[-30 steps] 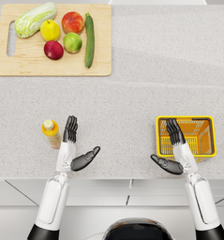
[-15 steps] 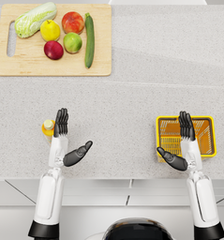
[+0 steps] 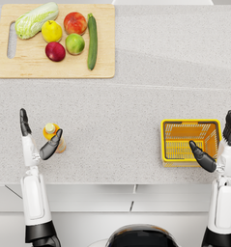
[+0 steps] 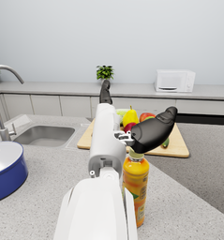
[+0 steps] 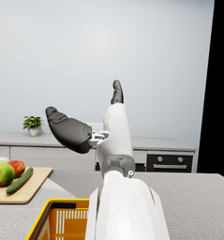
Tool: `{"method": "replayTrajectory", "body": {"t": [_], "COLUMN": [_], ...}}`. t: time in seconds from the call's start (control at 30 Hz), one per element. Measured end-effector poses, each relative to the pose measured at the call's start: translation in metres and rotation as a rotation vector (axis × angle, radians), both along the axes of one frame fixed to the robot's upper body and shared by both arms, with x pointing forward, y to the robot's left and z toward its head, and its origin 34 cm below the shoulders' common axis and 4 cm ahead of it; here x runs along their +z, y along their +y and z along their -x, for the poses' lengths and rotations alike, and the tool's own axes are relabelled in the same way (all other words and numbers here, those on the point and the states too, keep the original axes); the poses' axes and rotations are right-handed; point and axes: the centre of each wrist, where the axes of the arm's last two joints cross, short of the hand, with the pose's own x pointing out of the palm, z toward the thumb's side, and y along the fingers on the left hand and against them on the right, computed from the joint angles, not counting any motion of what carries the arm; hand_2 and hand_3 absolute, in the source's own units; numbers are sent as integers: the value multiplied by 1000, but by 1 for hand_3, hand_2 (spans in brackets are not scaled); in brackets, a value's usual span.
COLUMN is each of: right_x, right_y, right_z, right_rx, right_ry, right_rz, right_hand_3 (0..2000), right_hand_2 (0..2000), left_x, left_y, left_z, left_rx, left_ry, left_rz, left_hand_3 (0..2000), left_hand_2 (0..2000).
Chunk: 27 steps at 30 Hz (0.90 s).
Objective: Pick up the lemon tea and place it into the yellow basket
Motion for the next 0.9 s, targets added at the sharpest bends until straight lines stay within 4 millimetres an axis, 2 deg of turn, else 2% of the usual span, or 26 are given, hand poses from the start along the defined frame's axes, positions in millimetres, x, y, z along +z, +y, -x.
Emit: {"method": "replayTrajectory", "body": {"t": [0.23, 0.33, 0.67, 0.7, 0.73, 0.87, 0.9], "right_x": [3, -6, -23, -24, -24, -27, -27], "right_y": [4, 7, 11, 11, 12, 16, 18], "right_z": [5, 6, 9, 8, 8, 7, 7], "right_rx": [10, 19, 28, 30, 33, 47, 53], "right_ry": [-20, 13, 73, 76, 78, 87, 89], "right_rz": [-2, -7, -25, -26, -27, -29, -29], "right_hand_3": [0, 0, 0, 0, 0, 0, 0], "right_hand_2": [0, 0, 0, 0, 0, 0, 0], "left_x": [-59, -78, -106, -108, -109, -109, -109], "left_y": [-8, -10, -8, -9, -10, -10, -11], "left_z": [-13, -20, -39, -40, -40, -39, -38], "left_rx": [-23, -20, 17, 15, 3, 17, 10], "left_ry": [227, 304, 437, 444, 449, 443, 439], "left_rz": [32, 51, 119, 120, 123, 131, 129], "left_hand_3": [0, 0, 0, 327, 653, 1960, 2000], "left_hand_2": [0, 0, 0, 1361, 2000, 2000, 2000]}}
